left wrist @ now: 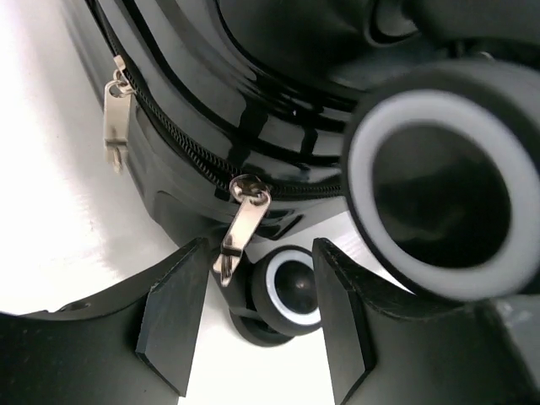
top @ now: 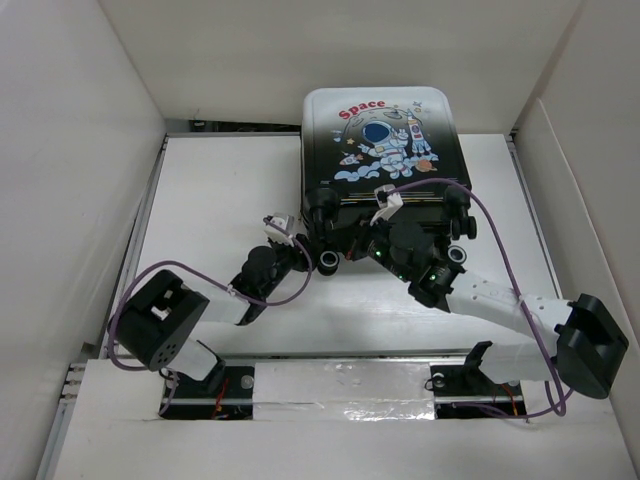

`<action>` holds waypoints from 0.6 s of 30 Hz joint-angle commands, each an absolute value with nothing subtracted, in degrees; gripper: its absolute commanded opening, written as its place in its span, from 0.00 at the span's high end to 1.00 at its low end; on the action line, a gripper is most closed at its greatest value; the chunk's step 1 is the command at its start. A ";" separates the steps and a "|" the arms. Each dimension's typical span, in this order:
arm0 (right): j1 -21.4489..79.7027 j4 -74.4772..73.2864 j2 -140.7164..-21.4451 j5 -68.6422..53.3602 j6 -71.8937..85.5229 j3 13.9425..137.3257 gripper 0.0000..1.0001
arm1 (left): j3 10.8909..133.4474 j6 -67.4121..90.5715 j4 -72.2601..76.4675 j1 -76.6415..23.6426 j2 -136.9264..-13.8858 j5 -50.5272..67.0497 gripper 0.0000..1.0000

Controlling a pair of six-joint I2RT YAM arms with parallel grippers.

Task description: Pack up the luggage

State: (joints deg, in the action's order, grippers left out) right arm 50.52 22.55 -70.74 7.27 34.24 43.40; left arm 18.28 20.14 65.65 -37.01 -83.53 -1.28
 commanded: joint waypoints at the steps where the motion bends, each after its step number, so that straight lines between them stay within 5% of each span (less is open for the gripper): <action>1: 50.45 25.93 -70.66 5.98 33.13 43.86 1.00 | 22.76 18.99 72.07 -36.83 -84.55 -1.67 0.52; 5: 50.45 25.75 -70.84 5.54 32.61 43.95 1.00 | 23.29 18.46 72.60 -36.83 -86.04 -3.42 0.53; 18: 50.45 24.79 -71.98 4.40 31.82 44.74 0.44 | 25.49 17.75 74.00 -36.83 -91.32 -4.30 0.78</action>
